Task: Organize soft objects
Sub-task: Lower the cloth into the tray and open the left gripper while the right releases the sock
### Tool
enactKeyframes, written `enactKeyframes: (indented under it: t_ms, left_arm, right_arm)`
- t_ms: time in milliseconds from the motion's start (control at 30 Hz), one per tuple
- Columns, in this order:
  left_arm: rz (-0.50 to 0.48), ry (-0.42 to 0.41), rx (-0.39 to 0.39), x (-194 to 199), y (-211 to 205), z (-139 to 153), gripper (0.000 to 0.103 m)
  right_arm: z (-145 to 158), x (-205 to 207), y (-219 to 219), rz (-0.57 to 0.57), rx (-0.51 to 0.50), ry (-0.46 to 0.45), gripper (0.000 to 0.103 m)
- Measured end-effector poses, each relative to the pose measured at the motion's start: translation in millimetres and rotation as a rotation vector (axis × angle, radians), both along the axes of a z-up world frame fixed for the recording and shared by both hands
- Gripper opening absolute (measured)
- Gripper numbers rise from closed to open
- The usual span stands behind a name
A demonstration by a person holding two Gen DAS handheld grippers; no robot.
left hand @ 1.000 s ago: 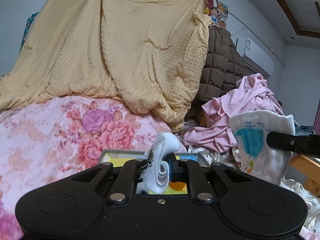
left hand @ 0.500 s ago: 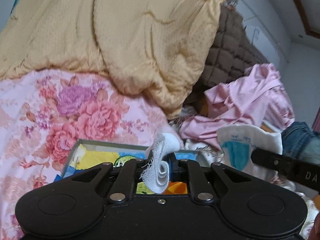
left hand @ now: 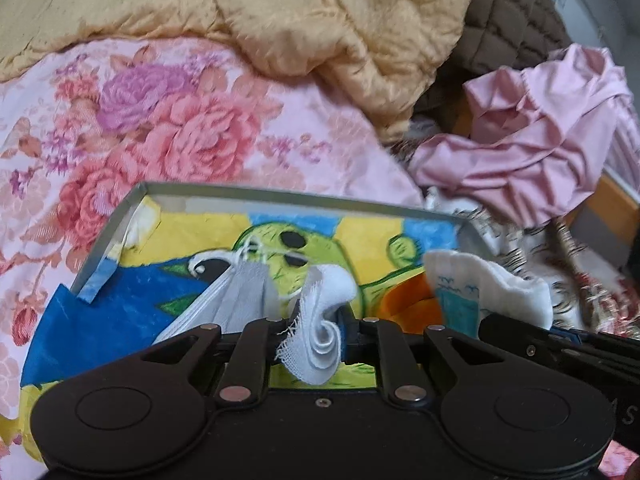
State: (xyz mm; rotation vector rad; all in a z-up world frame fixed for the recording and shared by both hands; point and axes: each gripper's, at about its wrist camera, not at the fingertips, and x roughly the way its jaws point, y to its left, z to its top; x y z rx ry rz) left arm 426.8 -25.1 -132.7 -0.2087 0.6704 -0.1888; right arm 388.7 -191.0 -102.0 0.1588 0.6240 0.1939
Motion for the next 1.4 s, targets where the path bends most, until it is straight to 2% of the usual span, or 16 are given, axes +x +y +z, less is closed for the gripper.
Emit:
enactKeyframes:
  t_ms: [67, 167, 267, 367, 533, 600, 700, 767, 900, 967, 1167, 1267, 1400]
  left_arm:
    - [0.011, 0.019, 0.001, 4, 2, -4, 0.015]
    - [0.029, 0.027, 0.022, 9, 5, -8, 0.016]
    - [0.047, 0.075, 0.005, 17, 9, -13, 0.018]
    - [0.058, 0.094, 0.003, 20, 13, -17, 0.02]
    - [0.061, 0.086, 0.003, 18, 13, -16, 0.037]
    - [0.061, 0.085, 0.003, 18, 13, -16, 0.041]
    - [0.072, 0.087, 0.009, 17, 13, -15, 0.059]
    - [0.079, 0.081, 0.014, 15, 13, -14, 0.071]
    - [0.08, 0.075, 0.027, 12, 14, -11, 0.078]
    - [0.093, 0.075, 0.023, 10, 16, -10, 0.086]
    - [0.098, 0.063, 0.013, 4, 20, -7, 0.095]
    - [0.109, 0.06, -0.031, -1, 25, -3, 0.102]
    - [0.105, 0.037, -0.035, -11, 25, 9, 0.102]
  right_arm:
    - [-6, 6, 1, 0.007, 0.022, 0.021, 0.016]
    - [-11, 12, 6, 0.021, 0.023, 0.033, 0.026]
    - [-13, 14, 9, 0.034, 0.027, 0.04, 0.034]
    - [-11, 13, 9, 0.034, 0.034, 0.036, 0.038]
    - [-5, 8, 5, 0.025, 0.055, 0.014, 0.046]
    - [-2, 8, 3, 0.018, 0.061, 0.008, 0.057]
    - [1, 7, 0, 0.008, 0.065, 0.003, 0.07]
    - [3, 6, -2, -0.002, 0.066, 0.001, 0.073]
    - [5, 4, -6, -0.024, 0.065, -0.004, 0.087]
    - [6, 1, -8, -0.026, 0.07, -0.012, 0.089]
    - [11, -7, -10, -0.052, 0.038, -0.025, 0.102]
    - [16, -15, -11, -0.048, 0.027, -0.041, 0.102]
    - [29, -34, -11, -0.027, 0.014, -0.088, 0.103]
